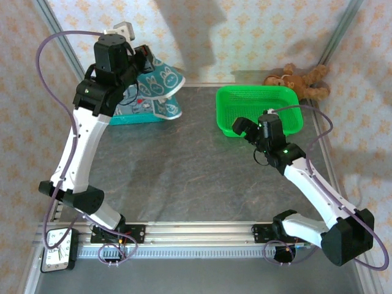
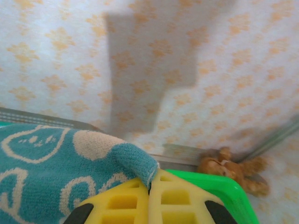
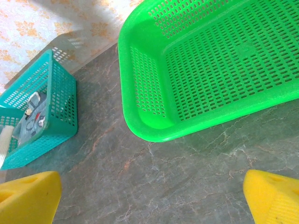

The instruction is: Fold and stack the towels

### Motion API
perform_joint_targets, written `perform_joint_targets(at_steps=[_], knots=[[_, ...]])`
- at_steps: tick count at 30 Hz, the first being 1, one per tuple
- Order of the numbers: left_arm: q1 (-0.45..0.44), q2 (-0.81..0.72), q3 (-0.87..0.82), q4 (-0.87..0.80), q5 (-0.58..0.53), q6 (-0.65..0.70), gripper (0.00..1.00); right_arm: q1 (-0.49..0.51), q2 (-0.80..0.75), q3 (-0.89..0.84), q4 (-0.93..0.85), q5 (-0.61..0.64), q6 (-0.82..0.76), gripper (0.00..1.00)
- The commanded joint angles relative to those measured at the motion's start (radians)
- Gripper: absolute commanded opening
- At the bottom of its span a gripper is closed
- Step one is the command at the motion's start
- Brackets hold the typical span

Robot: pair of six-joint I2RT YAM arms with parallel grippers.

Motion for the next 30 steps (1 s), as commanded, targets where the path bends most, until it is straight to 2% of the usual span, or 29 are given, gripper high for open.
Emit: perform_joint_targets(at_steps=[1, 3, 5, 8, 10, 15, 20, 23, 26, 30], knots=[[-0.056, -0.053, -0.076, -0.002, 0.030, -0.064, 0.00, 0.005, -0.010, -0.015, 0.024, 0.001, 0.008, 0.99], [-0.100, -0.075, -0.160, 0.017, 0.053, -0.081, 0.00, 0.006, -0.018, -0.028, 0.027, 0.001, 0.009, 0.99], [-0.154, -0.104, -0.261, 0.040, 0.024, -0.095, 0.00, 0.006, -0.029, -0.041, 0.026, -0.002, 0.014, 0.99], [-0.190, -0.137, -0.405, 0.110, 0.026, -0.149, 0.00, 0.005, -0.045, -0.065, 0.028, -0.006, 0.021, 0.99], [-0.197, -0.129, -0.442, 0.118, 0.040, -0.159, 0.00, 0.006, -0.056, -0.077, 0.026, -0.005, 0.025, 0.99], [-0.201, -0.043, -0.380, 0.086, 0.020, -0.115, 0.00, 0.006, -0.073, -0.095, 0.024, -0.002, 0.030, 0.99], [-0.203, 0.079, -0.166, 0.001, 0.013, -0.061, 0.00, 0.005, -0.081, -0.101, 0.020, 0.003, 0.032, 0.99], [-0.225, 0.086, -0.150, -0.020, -0.005, -0.063, 0.00, 0.005, -0.092, -0.105, 0.017, 0.006, 0.029, 0.99], [-0.262, 0.026, -0.281, 0.023, -0.020, -0.094, 0.00, 0.005, -0.102, -0.113, 0.015, 0.009, 0.027, 0.99], [-0.328, -0.081, -0.574, 0.075, -0.045, -0.218, 0.00, 0.006, -0.099, -0.123, 0.016, 0.006, 0.025, 0.99]])
